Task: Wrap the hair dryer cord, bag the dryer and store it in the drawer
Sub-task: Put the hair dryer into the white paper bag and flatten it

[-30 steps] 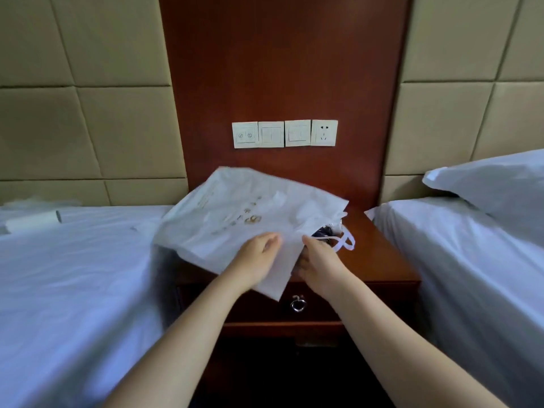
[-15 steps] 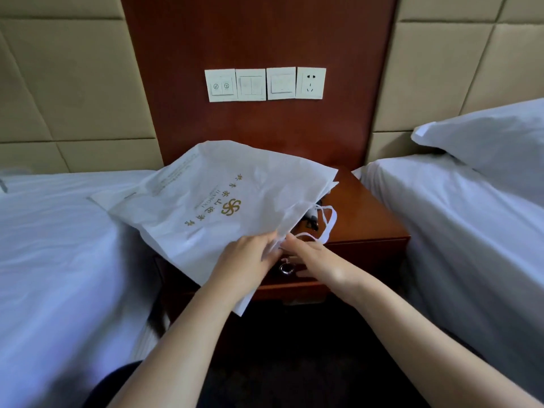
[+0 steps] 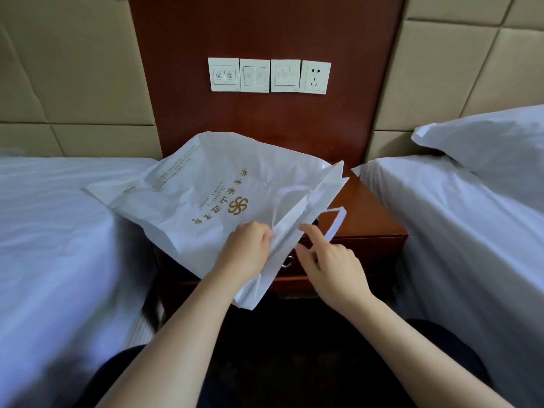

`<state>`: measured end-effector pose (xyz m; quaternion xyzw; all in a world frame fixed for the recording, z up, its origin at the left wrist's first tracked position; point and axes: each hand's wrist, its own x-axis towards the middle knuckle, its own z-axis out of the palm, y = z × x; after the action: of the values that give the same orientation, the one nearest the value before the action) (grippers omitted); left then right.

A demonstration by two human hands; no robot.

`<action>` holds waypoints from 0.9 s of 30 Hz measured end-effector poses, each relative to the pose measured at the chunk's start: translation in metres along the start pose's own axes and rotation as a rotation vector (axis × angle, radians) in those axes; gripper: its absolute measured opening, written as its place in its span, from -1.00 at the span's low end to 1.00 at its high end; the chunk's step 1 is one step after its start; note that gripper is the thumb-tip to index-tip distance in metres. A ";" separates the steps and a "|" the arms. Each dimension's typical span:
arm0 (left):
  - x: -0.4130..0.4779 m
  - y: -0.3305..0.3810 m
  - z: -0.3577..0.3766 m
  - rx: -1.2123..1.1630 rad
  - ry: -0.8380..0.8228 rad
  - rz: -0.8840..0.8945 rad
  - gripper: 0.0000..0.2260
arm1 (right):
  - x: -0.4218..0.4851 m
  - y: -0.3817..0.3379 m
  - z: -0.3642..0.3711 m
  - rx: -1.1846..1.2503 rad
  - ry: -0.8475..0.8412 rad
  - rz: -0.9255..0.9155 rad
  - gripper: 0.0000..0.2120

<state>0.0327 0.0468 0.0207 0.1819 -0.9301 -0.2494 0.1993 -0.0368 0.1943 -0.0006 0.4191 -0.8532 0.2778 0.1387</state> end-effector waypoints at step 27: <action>-0.007 0.011 -0.129 -0.054 0.130 0.155 -0.84 | 0.095 -0.074 -0.030 1.343 -0.606 0.230 -0.62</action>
<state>0.0955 0.0078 0.1272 0.1196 -0.9193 -0.2460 0.2829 -0.0360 0.1145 0.0944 0.3801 -0.5390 0.6243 -0.4186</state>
